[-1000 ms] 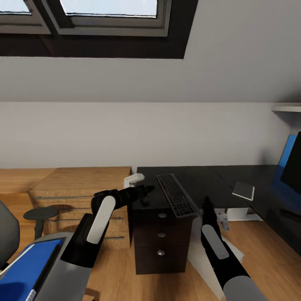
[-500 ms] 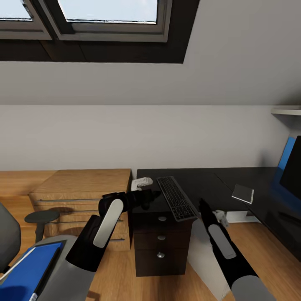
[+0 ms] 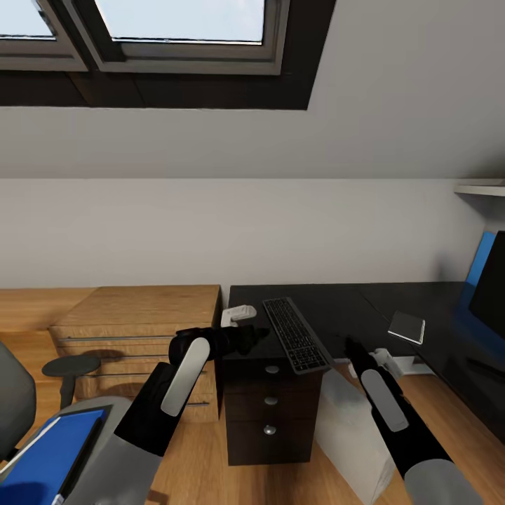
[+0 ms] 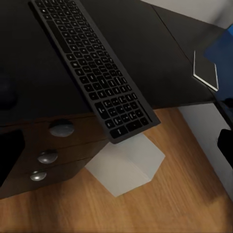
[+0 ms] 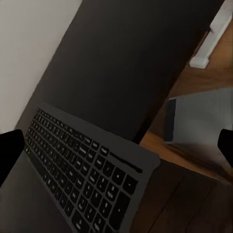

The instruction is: In the bedroom, organize the workspace by keeping the computer under the desk, ensuring the monitor is on the desk, placing the keyboard on the desk next to the monitor, placing the mouse on the desk next to the keyboard, moving the folder from the swivel chair onto the desk next to the mouse, stacking the notebook on top of the folder with the pen on top of the notebook, and positioning the swivel chair next to the desk.

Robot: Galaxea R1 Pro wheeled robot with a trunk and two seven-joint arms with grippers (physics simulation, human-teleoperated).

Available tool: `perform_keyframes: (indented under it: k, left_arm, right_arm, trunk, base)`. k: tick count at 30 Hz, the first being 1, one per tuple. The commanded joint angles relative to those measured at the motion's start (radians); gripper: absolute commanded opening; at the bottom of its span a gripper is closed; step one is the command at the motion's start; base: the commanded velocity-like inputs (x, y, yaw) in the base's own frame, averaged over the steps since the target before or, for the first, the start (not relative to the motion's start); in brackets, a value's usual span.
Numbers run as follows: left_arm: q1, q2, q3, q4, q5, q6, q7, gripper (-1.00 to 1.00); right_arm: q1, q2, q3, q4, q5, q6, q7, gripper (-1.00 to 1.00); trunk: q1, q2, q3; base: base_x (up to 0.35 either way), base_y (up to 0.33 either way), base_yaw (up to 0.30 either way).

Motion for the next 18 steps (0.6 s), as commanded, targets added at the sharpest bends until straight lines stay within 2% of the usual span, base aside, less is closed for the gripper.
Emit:
perform_keyframes:
  k: [1, 5, 18]
  left_arm:
    - [-0.001, 0.000, 0.000, 0.000, 0.010, 0.003, 0.010, 1.00]
    - [-0.001, 0.000, 0.002, 0.002, 0.010, 0.003, 0.010, 1.00]
    - [-0.001, 0.000, 0.041, 0.004, 0.012, 0.003, 0.007, 1.00]
  right_arm:
    - [-0.001, -0.001, 0.002, -0.015, 0.007, 0.010, -0.013, 1.00]
    - [0.000, -0.002, -0.002, -0.056, 0.027, 0.017, -0.017, 1.00]
    - [0.003, 0.000, -0.001, -0.089, 0.032, 0.004, -0.014, 1.00]
  trunk:
    - [0.000, -0.001, -0.001]
    - [0.000, -0.001, -0.001]
    - [0.000, -0.001, -0.001]
  base:
    - [0.000, 0.000, 0.000]
    - [0.000, 0.000, 0.000]
    - [0.000, -0.002, 0.000]
